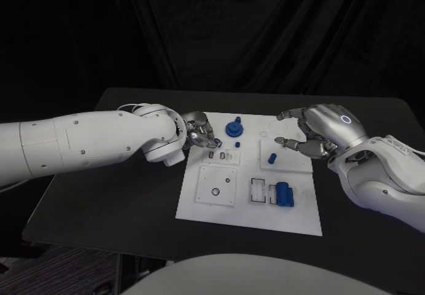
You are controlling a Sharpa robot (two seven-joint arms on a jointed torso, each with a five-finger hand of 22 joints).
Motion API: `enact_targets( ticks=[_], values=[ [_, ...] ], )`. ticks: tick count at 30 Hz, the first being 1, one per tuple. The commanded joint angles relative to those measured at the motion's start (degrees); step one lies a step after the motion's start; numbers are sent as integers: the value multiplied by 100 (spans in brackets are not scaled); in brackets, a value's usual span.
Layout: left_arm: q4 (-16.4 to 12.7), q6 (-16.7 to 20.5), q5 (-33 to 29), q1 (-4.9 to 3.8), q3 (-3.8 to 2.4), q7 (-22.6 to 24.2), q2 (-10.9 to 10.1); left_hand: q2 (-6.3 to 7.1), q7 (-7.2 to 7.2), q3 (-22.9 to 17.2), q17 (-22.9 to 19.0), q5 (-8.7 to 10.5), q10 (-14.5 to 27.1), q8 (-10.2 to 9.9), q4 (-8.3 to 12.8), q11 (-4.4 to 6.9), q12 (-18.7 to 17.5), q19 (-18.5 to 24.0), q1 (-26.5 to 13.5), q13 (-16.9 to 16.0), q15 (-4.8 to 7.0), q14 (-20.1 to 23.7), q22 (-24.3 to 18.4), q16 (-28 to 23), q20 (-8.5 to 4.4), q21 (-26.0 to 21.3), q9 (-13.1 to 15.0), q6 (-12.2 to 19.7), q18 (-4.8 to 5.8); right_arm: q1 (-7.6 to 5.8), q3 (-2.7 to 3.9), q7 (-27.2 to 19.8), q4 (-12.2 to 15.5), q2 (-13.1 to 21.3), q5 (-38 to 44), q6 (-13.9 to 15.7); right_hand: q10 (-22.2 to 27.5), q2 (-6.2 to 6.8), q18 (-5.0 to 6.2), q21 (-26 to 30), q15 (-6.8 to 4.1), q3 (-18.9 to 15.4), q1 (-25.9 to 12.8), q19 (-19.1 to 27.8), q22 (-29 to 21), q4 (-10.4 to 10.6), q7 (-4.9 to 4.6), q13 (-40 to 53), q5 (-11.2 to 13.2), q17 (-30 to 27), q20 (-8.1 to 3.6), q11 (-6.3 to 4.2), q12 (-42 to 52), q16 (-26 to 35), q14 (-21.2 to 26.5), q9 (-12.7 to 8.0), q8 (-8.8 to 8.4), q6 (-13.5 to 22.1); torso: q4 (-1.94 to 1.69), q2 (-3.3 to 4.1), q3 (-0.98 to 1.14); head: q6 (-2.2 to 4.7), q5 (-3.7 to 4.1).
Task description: Assemble the parts on the task board
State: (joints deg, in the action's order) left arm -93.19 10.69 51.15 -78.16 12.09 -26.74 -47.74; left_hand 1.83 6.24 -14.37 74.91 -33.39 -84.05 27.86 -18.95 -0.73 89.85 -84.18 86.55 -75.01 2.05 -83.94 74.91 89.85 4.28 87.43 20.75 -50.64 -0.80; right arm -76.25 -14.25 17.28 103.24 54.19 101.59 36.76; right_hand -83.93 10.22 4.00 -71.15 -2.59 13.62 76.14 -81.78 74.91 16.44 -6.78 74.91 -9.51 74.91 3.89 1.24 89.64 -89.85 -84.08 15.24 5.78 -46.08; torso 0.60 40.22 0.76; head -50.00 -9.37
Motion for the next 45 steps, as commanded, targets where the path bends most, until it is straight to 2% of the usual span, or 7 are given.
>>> enact_targets(
  ticks=[1,3,5,15,22,30,45],
  values=[
    [77,68,306,4,-3,-400,89,-16,-156,-538,1509,32,-595,221,463,47,15,-341,-76,-1499,51,-606,1388,15,-40,0,12,-95,-13,-8,4,24,0,50,-233,18,-607,-53,9,-21,36,49,26,-30,968,1,-11,1509,-44,1509,14,17,36,-15,-592,-18,34,-70,32,-38,93,0,36],
    [118,82,317,12,-3,-432,149,-4,-153,-611,1509,46,-595,233,509,46,15,-360,-118,-1499,51,-606,1397,15,-41,21,23,-82,-6,-6,4,17,9,85,-258,17,-607,-61,9,-22,38,58,32,-32,969,3,-12,1509,-64,1509,16,19,36,-15,-592,-27,40,-98,38,-54,143,0,49],
    [148,105,324,22,-3,-453,197,2,-152,-651,1509,59,-595,241,534,45,15,-359,-147,-1499,50,-606,1396,15,-41,20,30,-76,-6,-6,4,13,22,115,-273,15,-607,-63,8,-23,38,60,33,-33,969,3,-12,1509,-69,1509,16,20,36,-15,-592,-30,41,-105,38,-56,165,0,55],
    [187,-33,334,75,-2,-520,349,44,-165,-841,1509,62,-595,327,660,56,15,-417,-391,-1499,58,-606,1425,15,-46,85,99,-92,15,-5,3,21,49,254,-297,32,-607,-85,9,-18,39,91,51,-35,968,3,-10,1509,-147,1509,17,19,36,-15,-592,-59,51,-177,5,-37,208,0,84],
    [186,-144,335,161,-2,-546,383,66,-186,-935,1509,77,-595,398,739,75,15,-418,-548,-1499,73,-606,1425,15,-57,89,176,-108,16,-6,3,50,-8,343,-299,39,-607,-91,13,-2,38,104,57,-30,963,4,-7,1509,-183,1509,17,17,36,-15,-592,-72,59,-219,19,-38,203,0,109],
    [188,-124,335,272,-2,-540,411,75,-196,-982,1509,80,-595,427,779,85,15,-426,-633,-1499,82,-606,1429,15,-65,98,214,-115,18,-6,3,62,-41,360,-347,25,-607,-113,13,-2,37,146,103,-33,964,-5,-8,1509,-230,1509,16,17,36,-15,-592,-98,61,-272,-24,-45,194,0,229],
    [187,12,335,361,-2,-447,414,66,-205,-1062,1509,135,-595,458,818,92,15,-323,-794,-1499,89,-606,1377,15,-74,-4,270,-104,-20,-5,3,75,-86,333,-440,-48,-607,-137,17,21,36,223,194,-28,958,-16,-10,1509,-352,1509,15,18,36,-15,-592,-149,51,-339,1,-38,199,0,200]
  ],
)
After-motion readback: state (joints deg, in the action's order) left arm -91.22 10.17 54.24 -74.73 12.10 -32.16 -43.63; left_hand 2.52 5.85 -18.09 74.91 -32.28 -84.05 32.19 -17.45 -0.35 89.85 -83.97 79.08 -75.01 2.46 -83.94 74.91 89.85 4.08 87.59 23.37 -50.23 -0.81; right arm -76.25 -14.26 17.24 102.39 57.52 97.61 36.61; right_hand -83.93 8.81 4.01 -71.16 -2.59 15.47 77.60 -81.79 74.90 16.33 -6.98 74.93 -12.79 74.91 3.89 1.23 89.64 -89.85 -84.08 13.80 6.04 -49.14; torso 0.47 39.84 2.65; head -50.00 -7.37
